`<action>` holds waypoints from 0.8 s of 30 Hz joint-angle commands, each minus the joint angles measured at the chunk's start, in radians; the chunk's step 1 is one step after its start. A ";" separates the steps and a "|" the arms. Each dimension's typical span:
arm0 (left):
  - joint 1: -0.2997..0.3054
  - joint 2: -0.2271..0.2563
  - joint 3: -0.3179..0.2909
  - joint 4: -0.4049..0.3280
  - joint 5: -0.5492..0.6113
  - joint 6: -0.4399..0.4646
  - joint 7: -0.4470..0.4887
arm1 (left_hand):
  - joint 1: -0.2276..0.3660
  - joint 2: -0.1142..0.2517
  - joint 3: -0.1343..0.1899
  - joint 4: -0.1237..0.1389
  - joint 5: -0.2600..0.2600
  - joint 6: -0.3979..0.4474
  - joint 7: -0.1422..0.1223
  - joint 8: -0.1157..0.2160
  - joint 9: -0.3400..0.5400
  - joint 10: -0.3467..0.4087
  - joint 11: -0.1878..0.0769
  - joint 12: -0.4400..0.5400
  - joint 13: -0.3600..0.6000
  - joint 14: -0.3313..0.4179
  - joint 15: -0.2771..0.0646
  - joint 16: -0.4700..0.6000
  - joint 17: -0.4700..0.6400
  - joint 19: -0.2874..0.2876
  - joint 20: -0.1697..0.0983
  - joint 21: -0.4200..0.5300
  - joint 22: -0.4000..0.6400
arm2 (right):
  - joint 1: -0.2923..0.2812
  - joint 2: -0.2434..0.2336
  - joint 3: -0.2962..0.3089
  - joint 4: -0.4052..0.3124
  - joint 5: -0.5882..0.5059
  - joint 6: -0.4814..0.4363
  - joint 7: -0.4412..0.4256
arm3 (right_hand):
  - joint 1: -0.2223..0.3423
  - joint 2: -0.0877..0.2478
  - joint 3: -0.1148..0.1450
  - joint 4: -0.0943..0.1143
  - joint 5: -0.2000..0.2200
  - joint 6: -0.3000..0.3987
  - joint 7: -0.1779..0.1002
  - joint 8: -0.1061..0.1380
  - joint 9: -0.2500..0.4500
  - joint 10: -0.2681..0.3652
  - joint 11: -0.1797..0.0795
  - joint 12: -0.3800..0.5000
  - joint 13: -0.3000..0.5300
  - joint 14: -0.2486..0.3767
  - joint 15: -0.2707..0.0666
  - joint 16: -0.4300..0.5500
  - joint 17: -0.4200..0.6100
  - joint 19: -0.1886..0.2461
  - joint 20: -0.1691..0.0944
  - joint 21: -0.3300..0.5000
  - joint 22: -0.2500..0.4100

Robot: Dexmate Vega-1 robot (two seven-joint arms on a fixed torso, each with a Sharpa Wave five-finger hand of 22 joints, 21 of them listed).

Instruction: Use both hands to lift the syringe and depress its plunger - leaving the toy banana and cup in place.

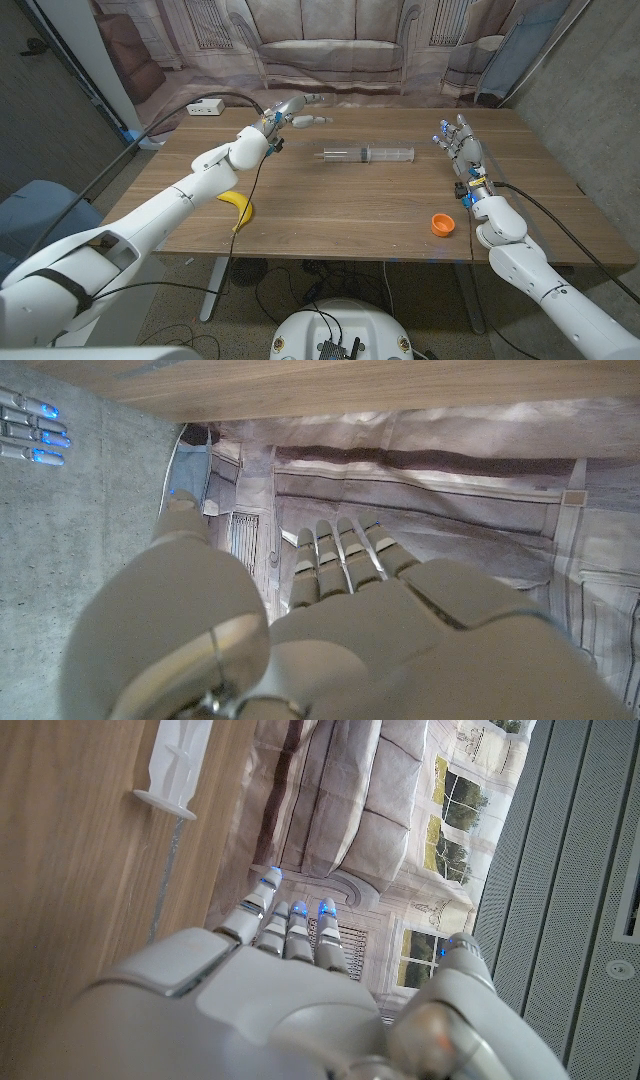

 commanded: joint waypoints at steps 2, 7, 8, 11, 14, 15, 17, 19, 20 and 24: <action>-0.053 -0.001 0.039 -0.021 0.029 0.083 -0.098 | -0.008 0.002 -0.001 0.000 -0.002 0.017 0.000 0.008 0.006 0.017 0.002 0.007 0.002 0.013 -0.001 0.000 0.002 0.011 -0.001 -0.002 0.002 | -0.014 0.001 0.004 -0.010 -0.006 0.006 -0.010 | 0.013 0.001 -0.002 0.002 0.005 -0.004 -0.001 -0.003 0.004 0.001 0.005 0.002 0.005 -0.003 0.007 0.004 0.003 -0.003 0.003 -0.001 0.003; -0.075 0.002 0.060 -0.034 0.057 0.113 -0.132 | -0.013 0.001 -0.002 0.001 -0.002 0.019 0.002 0.007 0.006 0.019 0.001 0.007 0.002 0.014 -0.002 0.000 0.002 0.013 -0.003 -0.004 0.002 | -0.018 0.001 0.008 -0.014 -0.008 0.011 -0.013 | 0.013 0.001 -0.003 0.002 0.005 -0.004 -0.001 -0.003 0.004 0.002 0.004 0.003 0.005 -0.002 0.007 0.005 0.003 -0.002 0.003 0.000 0.003; -0.080 0.003 0.064 -0.036 0.062 0.118 -0.140 | -0.013 0.001 -0.002 0.001 -0.002 0.020 0.002 0.006 0.006 0.018 0.000 0.006 0.002 0.014 -0.002 0.000 0.002 0.013 -0.003 -0.004 0.002 | -0.019 0.000 0.008 -0.014 -0.009 0.012 -0.013 | 0.013 0.001 -0.002 0.002 0.005 -0.004 -0.001 -0.003 0.004 0.001 0.004 0.003 0.005 -0.002 0.007 0.005 0.003 -0.002 0.003 0.000 0.003; -0.095 0.001 0.075 -0.036 0.073 0.125 -0.159 | -0.013 0.001 -0.003 0.001 -0.003 0.017 0.003 0.004 0.006 0.018 0.000 0.006 0.002 0.015 -0.001 -0.001 0.002 0.014 -0.003 -0.005 0.002 | -0.022 0.000 0.010 -0.018 -0.007 0.011 -0.014 | 0.014 0.002 -0.002 0.001 0.005 -0.004 -0.001 -0.003 0.004 0.000 0.002 0.002 0.005 -0.002 0.006 0.005 0.003 -0.002 0.003 0.000 0.003; -0.110 -0.001 0.086 -0.035 0.085 0.133 -0.179 | -0.014 -0.001 -0.003 0.001 -0.003 0.014 0.002 0.002 0.006 0.017 0.000 0.005 0.002 0.014 -0.002 -0.002 0.002 0.015 -0.003 -0.006 0.002 | -0.026 -0.002 0.011 -0.022 -0.008 0.011 -0.015 | 0.014 0.002 -0.002 0.002 0.005 -0.004 -0.001 -0.003 0.004 0.000 0.002 0.002 0.005 -0.002 0.006 0.005 0.003 -0.002 0.003 0.000 0.003; -0.115 -0.001 0.090 -0.037 0.091 0.137 -0.186 | -0.014 -0.001 -0.003 0.001 -0.003 0.011 0.003 0.001 0.006 0.016 -0.001 0.004 0.002 0.014 -0.002 -0.002 0.002 0.015 -0.003 -0.007 0.002 | -0.027 -0.001 0.012 -0.022 -0.008 0.012 -0.015 | 0.014 0.002 -0.002 0.002 0.005 -0.005 -0.001 -0.003 0.004 0.000 0.002 0.002 0.005 -0.002 0.006 0.005 0.004 -0.002 0.003 0.000 0.003; -0.123 -0.003 0.097 -0.035 0.095 0.137 -0.197 | -0.013 -0.002 -0.003 0.000 -0.003 0.007 0.002 -0.002 0.006 0.013 -0.001 0.003 0.002 0.014 -0.003 -0.003 0.002 0.015 -0.002 -0.008 0.002 | -0.030 -0.003 0.013 -0.025 -0.009 0.010 -0.017 | 0.014 0.002 -0.003 0.002 0.005 -0.004 -0.001 -0.003 0.004 -0.001 0.001 0.002 0.005 -0.003 0.006 0.005 0.004 -0.002 0.003 0.000 0.003; -0.132 -0.006 0.104 -0.032 0.103 0.138 -0.208 | -0.012 -0.002 -0.003 -0.001 -0.003 0.005 0.002 -0.003 0.006 0.012 -0.001 0.002 0.002 0.014 -0.003 -0.003 0.001 0.015 -0.002 -0.009 0.002 | -0.033 -0.002 0.014 -0.028 -0.007 0.010 -0.018 | 0.014 0.002 -0.003 0.002 0.005 -0.005 0.000 -0.003 0.004 -0.001 0.002 0.002 0.005 -0.003 0.006 0.005 0.004 -0.002 0.003 0.000 0.003; -0.136 -0.008 0.107 -0.030 0.106 0.139 -0.213 | -0.012 -0.002 -0.002 -0.001 -0.003 0.005 0.002 -0.003 0.006 0.012 -0.002 0.002 0.002 0.013 -0.004 -0.004 0.001 0.015 -0.001 -0.010 0.002 | -0.034 -0.003 0.014 -0.027 -0.010 0.013 -0.018 | 0.014 0.002 -0.003 0.002 0.005 -0.004 -0.001 -0.003 0.004 -0.001 0.001 0.002 0.005 -0.003 0.006 0.005 0.004 -0.002 0.003 0.000 0.003; -0.151 -0.015 0.121 -0.020 0.120 0.141 -0.227 | -0.008 -0.001 0.000 -0.004 -0.002 0.003 0.001 -0.005 0.006 0.008 -0.004 0.000 0.002 0.012 -0.004 -0.005 0.001 0.015 -0.001 -0.011 0.002 | -0.039 -0.002 0.017 -0.034 -0.007 0.010 -0.023 | 0.013 0.003 -0.003 0.002 0.005 -0.005 -0.001 -0.003 0.004 0.000 0.003 0.002 0.005 -0.003 0.006 0.005 0.004 -0.002 0.003 0.000 0.003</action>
